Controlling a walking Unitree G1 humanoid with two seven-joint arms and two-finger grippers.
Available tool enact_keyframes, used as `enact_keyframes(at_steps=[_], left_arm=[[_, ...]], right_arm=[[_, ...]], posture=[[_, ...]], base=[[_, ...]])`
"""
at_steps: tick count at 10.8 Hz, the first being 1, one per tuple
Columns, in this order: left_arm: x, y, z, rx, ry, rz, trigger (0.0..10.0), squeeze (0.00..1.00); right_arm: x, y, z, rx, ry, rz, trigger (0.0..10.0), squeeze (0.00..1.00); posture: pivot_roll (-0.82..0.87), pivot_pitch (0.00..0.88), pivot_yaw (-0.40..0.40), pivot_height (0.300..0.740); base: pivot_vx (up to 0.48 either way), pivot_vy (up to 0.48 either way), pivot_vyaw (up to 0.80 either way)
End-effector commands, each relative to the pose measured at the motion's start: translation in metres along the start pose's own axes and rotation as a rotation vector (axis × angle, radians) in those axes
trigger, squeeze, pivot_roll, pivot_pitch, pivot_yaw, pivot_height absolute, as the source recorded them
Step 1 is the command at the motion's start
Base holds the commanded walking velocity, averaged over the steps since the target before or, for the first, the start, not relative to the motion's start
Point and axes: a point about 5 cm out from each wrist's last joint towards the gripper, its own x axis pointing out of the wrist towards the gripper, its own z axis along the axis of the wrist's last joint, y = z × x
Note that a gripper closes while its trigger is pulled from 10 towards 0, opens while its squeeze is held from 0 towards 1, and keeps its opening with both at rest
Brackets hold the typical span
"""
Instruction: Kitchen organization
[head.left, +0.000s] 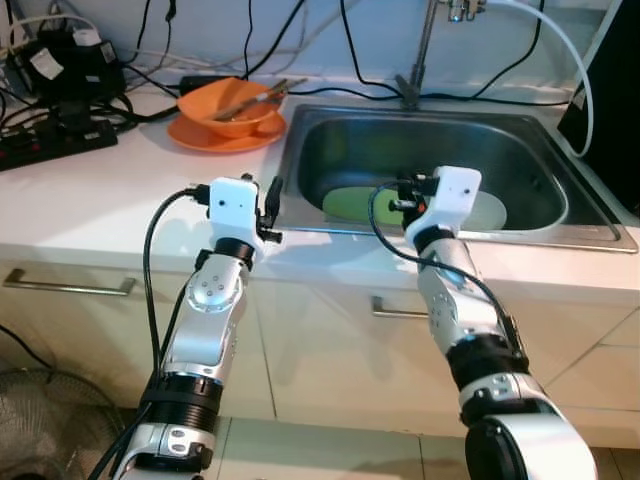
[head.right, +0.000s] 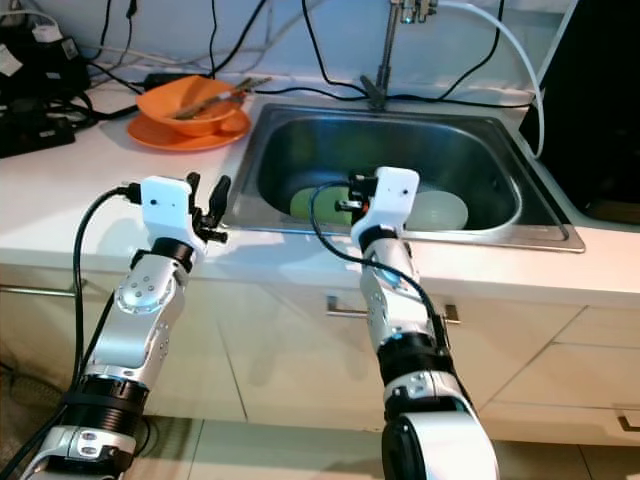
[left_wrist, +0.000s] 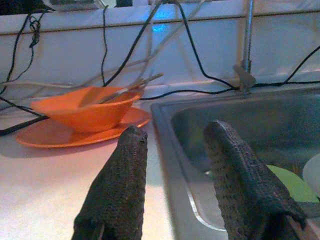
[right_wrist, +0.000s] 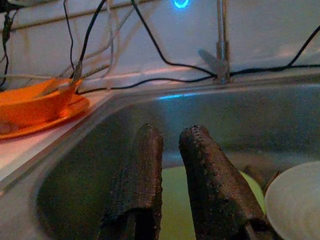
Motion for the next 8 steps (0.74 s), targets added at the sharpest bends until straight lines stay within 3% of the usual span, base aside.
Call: enact_keyframes(at_steps=[1,8], left_arm=[[0.0011,-0.0007,-0.0012,0.008,0.003,0.009,10.0,0.0],[0.0016,-0.003,-0.0018,0.017,0.002,0.001,10.0,0.0]], right_arm=[[-0.0011,0.0029,0.001,-0.008,-0.002,0.009,10.0,0.0],[-0.0019,0.0062,-0.0014,0.001,0.012,0.009,10.0,0.0]], posture=[[0.16,0.0,0.01,0.74],[0.17,0.0,0.016,0.74]], base=[[0.0,0.266,0.0],[0.0,0.349,0.0]])
